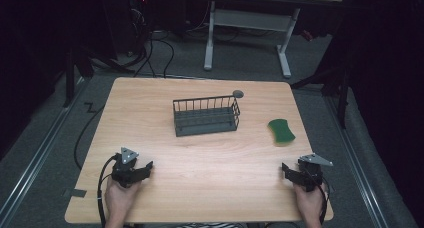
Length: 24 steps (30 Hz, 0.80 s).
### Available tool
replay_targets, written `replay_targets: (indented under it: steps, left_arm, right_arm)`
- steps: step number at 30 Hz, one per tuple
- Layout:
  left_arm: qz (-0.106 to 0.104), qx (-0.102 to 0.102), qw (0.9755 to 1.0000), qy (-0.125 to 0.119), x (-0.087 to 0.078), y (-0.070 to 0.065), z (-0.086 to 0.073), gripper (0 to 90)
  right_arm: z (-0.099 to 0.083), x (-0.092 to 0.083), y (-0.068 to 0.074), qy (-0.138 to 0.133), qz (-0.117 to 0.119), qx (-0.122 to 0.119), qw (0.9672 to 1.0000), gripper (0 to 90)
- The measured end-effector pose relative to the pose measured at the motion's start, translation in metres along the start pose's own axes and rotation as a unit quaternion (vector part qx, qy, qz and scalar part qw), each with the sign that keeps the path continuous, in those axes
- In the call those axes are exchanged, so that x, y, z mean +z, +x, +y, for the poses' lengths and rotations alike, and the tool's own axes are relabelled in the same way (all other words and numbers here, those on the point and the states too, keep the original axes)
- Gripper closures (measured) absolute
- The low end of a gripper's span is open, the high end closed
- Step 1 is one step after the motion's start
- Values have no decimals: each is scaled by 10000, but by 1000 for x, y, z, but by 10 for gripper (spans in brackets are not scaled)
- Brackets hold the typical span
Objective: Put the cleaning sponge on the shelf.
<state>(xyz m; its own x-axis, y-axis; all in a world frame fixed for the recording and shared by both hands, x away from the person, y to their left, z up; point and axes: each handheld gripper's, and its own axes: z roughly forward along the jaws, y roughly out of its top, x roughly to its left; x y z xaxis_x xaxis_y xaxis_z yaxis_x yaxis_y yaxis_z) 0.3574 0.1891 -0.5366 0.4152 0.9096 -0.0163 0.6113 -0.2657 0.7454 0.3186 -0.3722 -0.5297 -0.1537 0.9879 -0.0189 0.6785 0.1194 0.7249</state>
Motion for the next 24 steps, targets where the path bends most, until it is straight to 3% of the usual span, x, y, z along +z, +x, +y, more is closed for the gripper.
replay_targets:
  steps: [14, 22, 24]
  left_arm:
    - [7, -60, 10000, -17, 0, 1, 1, 314]
    - [-38, -206, 9998, -58, 1, 3, 5, 345]
    - [-73, -200, 9997, -120, 1, 1, 12, 355]
  right_arm:
    - [0, -1, 0, 45, 144, -100, 9998, 295]
    - [0, -3, 4, -90, 253, -20, 9996, 441]
    - [4, -5, 9, -266, 279, -53, 9992, 460]
